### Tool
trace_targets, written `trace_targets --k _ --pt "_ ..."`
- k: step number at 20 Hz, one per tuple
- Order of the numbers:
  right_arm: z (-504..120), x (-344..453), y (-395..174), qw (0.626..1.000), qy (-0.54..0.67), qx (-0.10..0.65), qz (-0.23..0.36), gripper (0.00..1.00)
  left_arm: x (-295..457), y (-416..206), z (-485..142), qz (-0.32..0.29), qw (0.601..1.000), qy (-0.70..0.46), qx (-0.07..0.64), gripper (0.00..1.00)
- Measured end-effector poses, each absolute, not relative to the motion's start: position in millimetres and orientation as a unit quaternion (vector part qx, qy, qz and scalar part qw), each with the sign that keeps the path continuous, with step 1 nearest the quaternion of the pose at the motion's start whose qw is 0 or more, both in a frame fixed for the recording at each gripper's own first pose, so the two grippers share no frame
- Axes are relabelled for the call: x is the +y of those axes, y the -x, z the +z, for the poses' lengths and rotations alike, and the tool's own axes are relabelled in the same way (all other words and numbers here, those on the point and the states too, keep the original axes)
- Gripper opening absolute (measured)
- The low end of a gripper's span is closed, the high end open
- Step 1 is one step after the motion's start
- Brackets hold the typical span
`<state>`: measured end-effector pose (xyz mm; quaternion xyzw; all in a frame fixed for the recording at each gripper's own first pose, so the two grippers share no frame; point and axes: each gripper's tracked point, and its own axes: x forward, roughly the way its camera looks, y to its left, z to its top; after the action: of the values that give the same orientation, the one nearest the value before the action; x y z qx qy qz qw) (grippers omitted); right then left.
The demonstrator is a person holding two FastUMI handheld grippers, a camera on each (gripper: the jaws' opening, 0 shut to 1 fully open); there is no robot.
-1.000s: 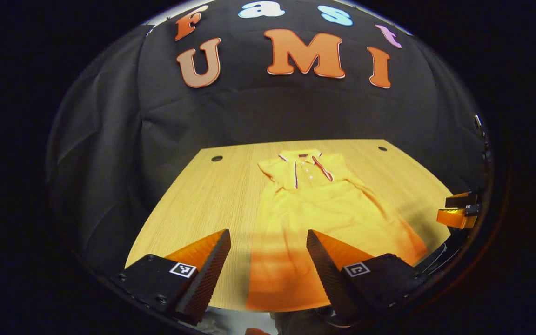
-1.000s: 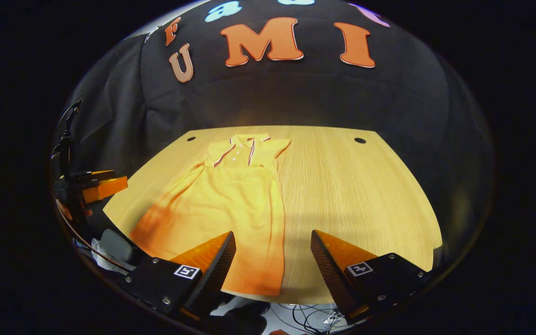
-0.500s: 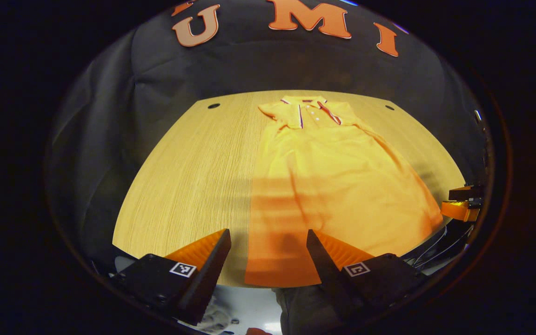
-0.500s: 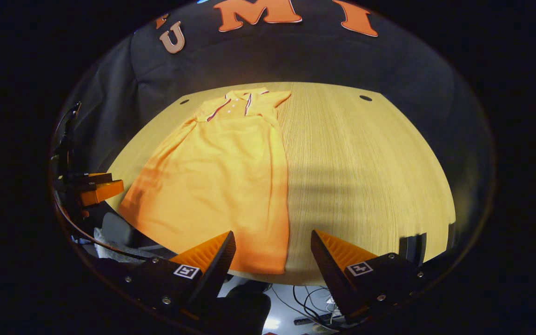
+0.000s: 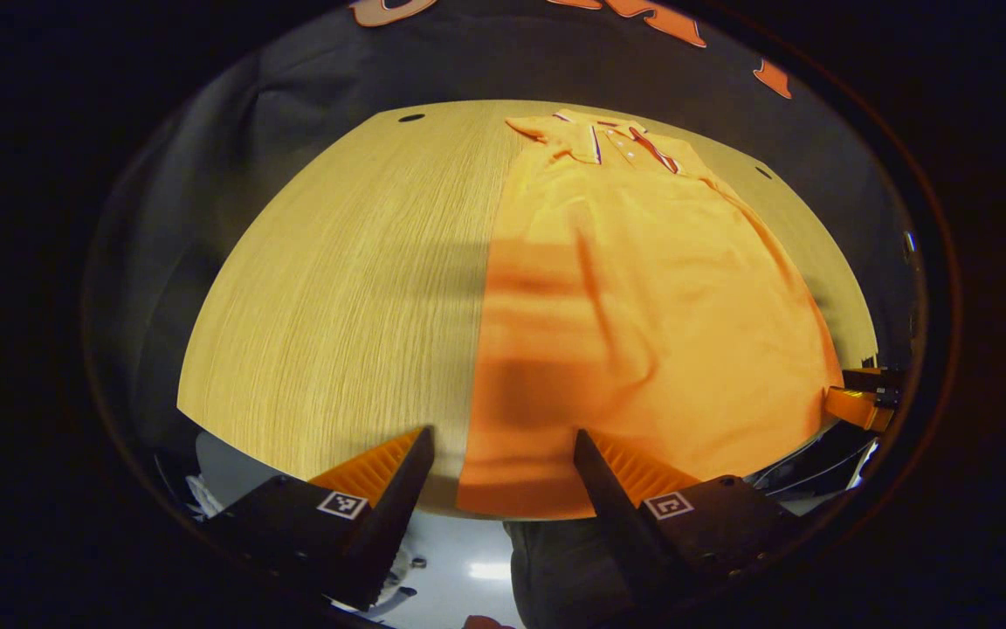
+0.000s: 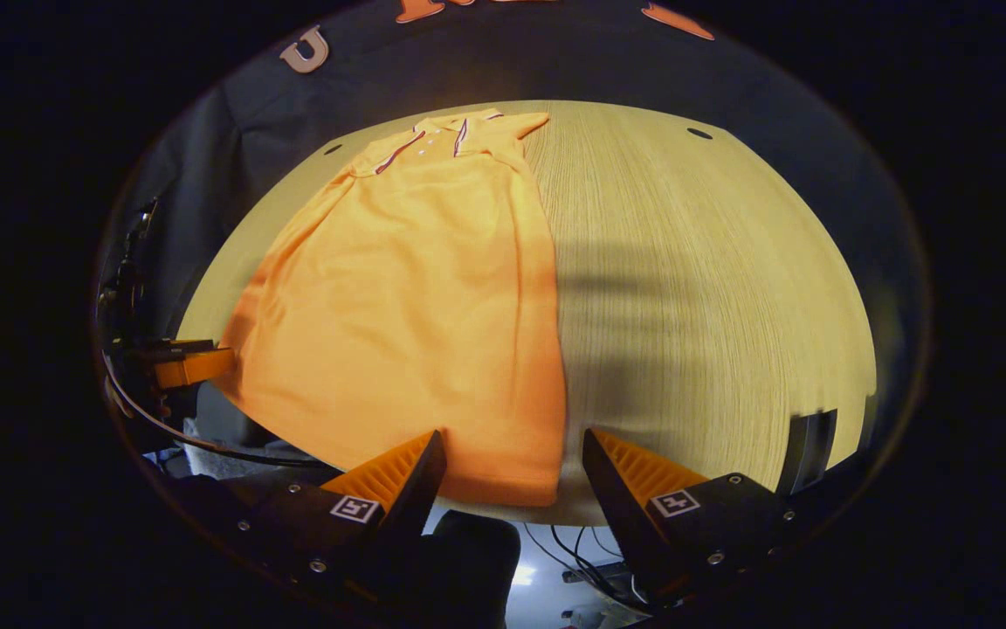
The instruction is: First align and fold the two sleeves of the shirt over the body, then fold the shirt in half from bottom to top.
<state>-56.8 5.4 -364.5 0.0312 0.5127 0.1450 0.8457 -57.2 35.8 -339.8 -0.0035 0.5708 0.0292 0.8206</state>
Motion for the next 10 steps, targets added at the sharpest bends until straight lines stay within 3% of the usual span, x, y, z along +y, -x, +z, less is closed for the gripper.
trace_targets --k 4,5,7,8,9,10 --pt "-365 25 57 0.839 0.022 0.514 0.176 0.91 30 54 -341 0.007 0.811 -0.01 0.585 0.99" --pt "-365 27 56 0.838 0.033 0.513 0.18 0.86 25 54 -344 0.001 0.81 -0.012 0.586 0.98" --pt "-364 34 55 0.836 0.026 0.517 0.182 0.72 10 49 -342 -0.007 0.812 -0.02 0.584 0.78" --pt "-365 32 54 0.836 0.02 0.52 0.173 0.63 3 50 -345 -0.013 0.813 -0.022 0.582 0.63" --pt "-364 30 52 0.836 0.007 0.523 0.165 0.47 -1 47 -346 -0.016 0.813 -0.024 0.581 0.54" --pt "-365 29 51 0.835 -0.01 0.527 0.159 0.4 -7 44 -345 -0.016 0.813 -0.014 0.581 0.35"
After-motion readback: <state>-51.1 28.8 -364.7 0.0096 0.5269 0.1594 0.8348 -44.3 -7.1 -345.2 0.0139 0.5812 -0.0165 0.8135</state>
